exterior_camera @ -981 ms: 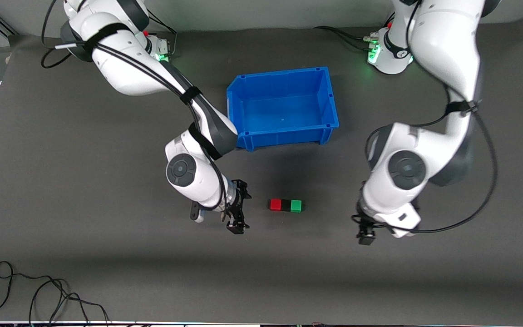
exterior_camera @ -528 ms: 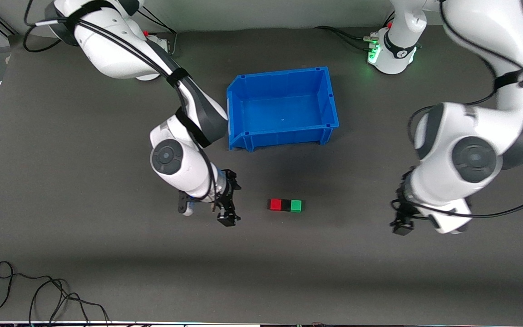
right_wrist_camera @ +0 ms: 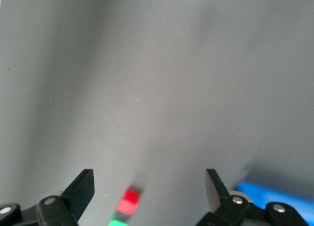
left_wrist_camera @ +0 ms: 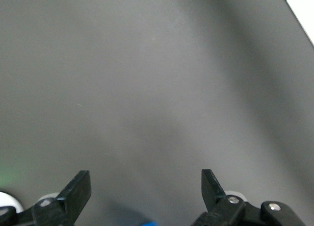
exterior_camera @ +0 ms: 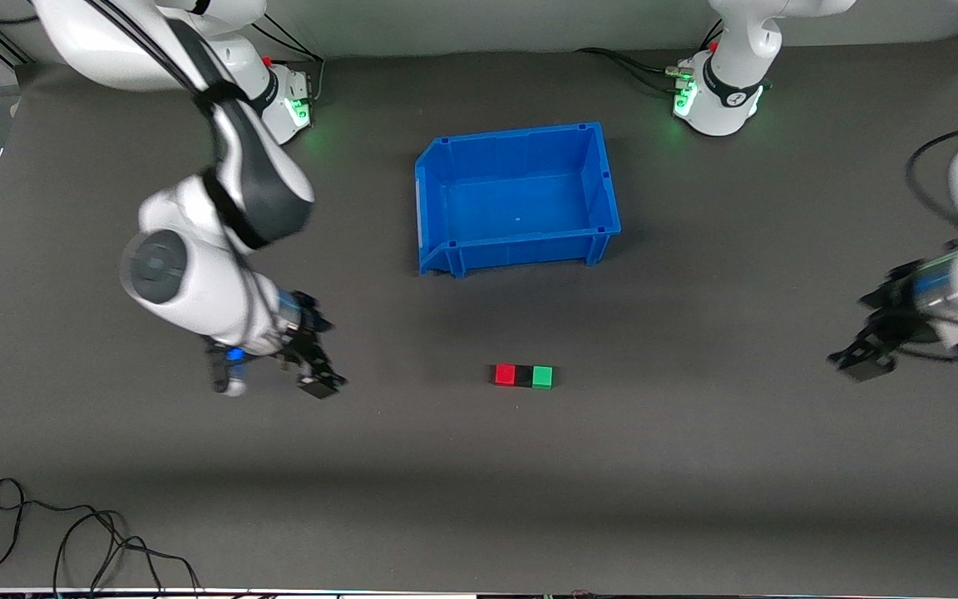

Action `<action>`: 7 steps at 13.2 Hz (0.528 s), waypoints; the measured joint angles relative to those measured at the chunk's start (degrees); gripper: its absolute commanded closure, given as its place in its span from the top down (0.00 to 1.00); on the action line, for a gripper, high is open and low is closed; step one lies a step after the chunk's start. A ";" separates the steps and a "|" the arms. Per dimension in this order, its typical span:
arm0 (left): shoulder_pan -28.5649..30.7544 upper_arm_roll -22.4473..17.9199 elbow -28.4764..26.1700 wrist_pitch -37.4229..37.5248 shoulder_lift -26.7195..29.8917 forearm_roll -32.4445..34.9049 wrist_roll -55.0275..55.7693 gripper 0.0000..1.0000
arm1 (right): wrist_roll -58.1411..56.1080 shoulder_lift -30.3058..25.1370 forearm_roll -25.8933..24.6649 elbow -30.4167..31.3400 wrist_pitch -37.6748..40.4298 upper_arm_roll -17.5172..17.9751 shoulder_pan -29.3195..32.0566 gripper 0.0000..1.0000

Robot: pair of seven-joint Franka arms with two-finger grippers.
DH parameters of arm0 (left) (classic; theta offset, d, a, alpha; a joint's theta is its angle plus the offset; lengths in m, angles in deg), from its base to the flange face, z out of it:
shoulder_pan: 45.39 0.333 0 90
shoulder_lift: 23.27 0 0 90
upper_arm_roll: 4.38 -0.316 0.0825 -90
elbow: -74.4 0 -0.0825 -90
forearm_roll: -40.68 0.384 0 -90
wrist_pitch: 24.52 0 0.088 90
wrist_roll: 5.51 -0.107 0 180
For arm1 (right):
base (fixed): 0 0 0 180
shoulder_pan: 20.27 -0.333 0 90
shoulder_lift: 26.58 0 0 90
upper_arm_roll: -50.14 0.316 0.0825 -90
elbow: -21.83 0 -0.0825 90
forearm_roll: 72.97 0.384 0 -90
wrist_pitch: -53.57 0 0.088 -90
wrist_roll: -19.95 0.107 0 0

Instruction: Attach green and red cubes to black cube

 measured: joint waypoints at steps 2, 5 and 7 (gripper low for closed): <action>1.95 0.00 0.13 4.62 2.44 -0.13 -8.21 1.00 | -12.05 -4.67 0.00 2.84 2.20 -3.07 0.69 1.00; 2.39 0.11 2.35 8.61 3.95 -0.16 -14.01 1.00 | -25.21 -11.97 -0.10 7.59 2.89 -4.38 4.86 1.00; 2.30 0.69 3.63 9.04 4.09 -0.17 -15.01 1.00 | -33.88 -15.70 -0.55 9.35 6.31 -5.93 7.27 1.00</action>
